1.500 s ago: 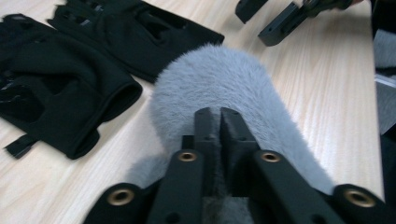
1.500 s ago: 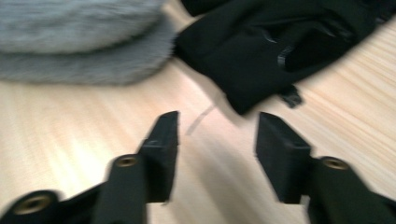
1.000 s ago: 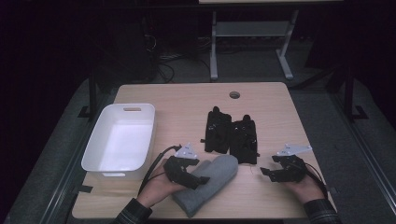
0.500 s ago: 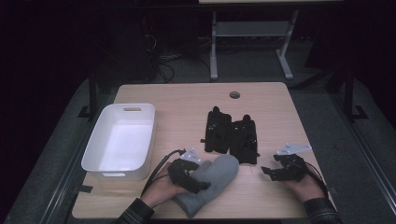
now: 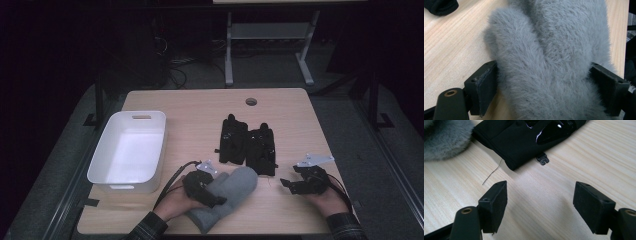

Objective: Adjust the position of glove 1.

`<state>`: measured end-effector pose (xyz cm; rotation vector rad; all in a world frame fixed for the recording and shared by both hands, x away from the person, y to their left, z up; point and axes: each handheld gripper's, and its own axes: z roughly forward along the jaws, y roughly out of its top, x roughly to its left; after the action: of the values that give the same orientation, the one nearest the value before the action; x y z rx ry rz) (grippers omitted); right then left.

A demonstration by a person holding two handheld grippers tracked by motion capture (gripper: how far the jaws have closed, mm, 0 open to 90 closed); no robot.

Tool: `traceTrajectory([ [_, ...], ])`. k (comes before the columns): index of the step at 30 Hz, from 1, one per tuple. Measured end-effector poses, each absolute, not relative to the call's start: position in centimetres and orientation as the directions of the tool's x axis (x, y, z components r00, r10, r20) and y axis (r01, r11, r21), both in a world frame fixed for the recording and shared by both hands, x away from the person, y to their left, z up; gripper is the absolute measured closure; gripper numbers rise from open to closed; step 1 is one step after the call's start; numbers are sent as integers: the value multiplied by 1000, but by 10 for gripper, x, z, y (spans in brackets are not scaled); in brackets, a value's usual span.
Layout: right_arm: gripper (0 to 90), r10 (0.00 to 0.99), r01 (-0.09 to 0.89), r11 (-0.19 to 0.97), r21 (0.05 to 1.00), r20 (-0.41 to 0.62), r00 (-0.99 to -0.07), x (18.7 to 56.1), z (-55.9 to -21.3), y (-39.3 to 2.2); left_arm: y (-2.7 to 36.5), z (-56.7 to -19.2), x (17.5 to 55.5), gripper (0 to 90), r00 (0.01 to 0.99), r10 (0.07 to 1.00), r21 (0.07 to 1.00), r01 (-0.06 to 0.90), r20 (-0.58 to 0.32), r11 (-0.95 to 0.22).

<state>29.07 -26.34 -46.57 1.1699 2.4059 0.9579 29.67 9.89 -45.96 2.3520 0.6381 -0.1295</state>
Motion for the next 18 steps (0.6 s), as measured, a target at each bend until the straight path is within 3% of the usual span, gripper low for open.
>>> traceTrajectory([
  [2, 274, 778, 581, 453, 676, 18, -628, 291, -466, -263, 98, -459, 297, 163, 875, 407, 597, 478, -262, -645],
  [7, 275, 776, 581, 464, 669, 11, -631, 289, -467, -263, 96, -458, 297, 303, 888, 368, 591, 459, -277, -663],
  [18, 280, 772, 581, 471, 664, 8, -635, 289, -468, -263, 94, -455, 296, 520, 889, 351, 579, 458, -294, -674],
])
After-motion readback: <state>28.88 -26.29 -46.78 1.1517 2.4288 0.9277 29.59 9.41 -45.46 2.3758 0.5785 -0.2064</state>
